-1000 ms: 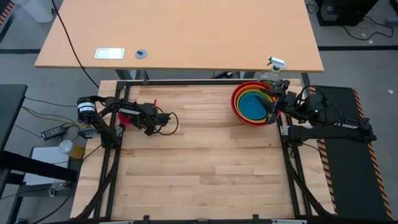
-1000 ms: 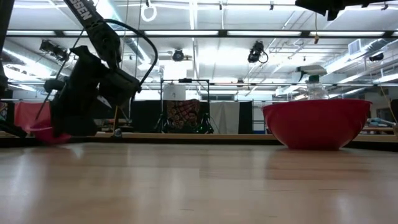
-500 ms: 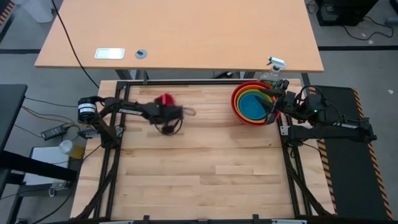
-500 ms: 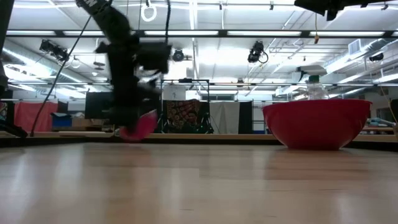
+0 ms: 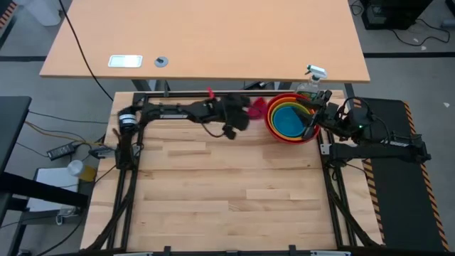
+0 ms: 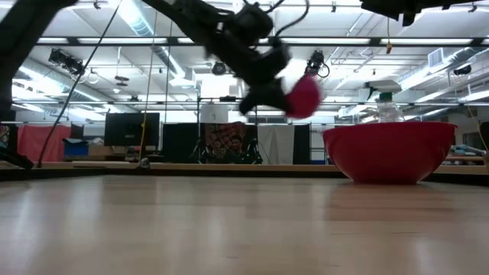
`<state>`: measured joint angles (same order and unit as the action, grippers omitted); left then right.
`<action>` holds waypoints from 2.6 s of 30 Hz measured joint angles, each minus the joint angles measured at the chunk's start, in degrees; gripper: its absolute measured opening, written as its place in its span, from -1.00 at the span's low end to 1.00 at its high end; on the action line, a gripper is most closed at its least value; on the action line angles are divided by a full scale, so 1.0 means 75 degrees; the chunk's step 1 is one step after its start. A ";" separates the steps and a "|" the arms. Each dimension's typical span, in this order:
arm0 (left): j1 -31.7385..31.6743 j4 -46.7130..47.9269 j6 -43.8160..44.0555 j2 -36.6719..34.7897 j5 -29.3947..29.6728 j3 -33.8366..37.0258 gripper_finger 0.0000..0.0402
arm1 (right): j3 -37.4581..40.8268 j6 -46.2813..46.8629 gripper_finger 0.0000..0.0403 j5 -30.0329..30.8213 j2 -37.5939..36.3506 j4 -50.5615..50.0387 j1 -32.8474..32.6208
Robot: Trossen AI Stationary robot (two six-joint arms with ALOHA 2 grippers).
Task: Nest bowls inside each other
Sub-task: Stack the pink bowl into the blue bowl, then return to Home Position
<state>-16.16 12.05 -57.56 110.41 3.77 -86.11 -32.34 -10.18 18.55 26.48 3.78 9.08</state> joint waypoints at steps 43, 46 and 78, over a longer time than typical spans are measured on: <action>0.0081 0.0065 0.0305 0.4480 -0.2296 -0.5610 -0.57 | 0.0000 -0.0043 -0.18 -0.0343 -0.0240 0.0206 -0.0399; 0.0084 0.0050 0.0522 0.4468 -0.2401 -0.5613 -0.30 | 0.0000 -0.0043 -0.18 -0.0344 -0.0242 0.0200 -0.0399; -0.0107 0.3290 0.3559 0.2900 -0.0649 -0.5672 -0.26 | 0.1376 -0.0547 -0.18 -0.0242 -0.1592 0.1523 -0.0391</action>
<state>-16.96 36.73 -30.87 132.16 -1.10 -128.65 -22.02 -14.28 16.73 14.53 15.20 6.15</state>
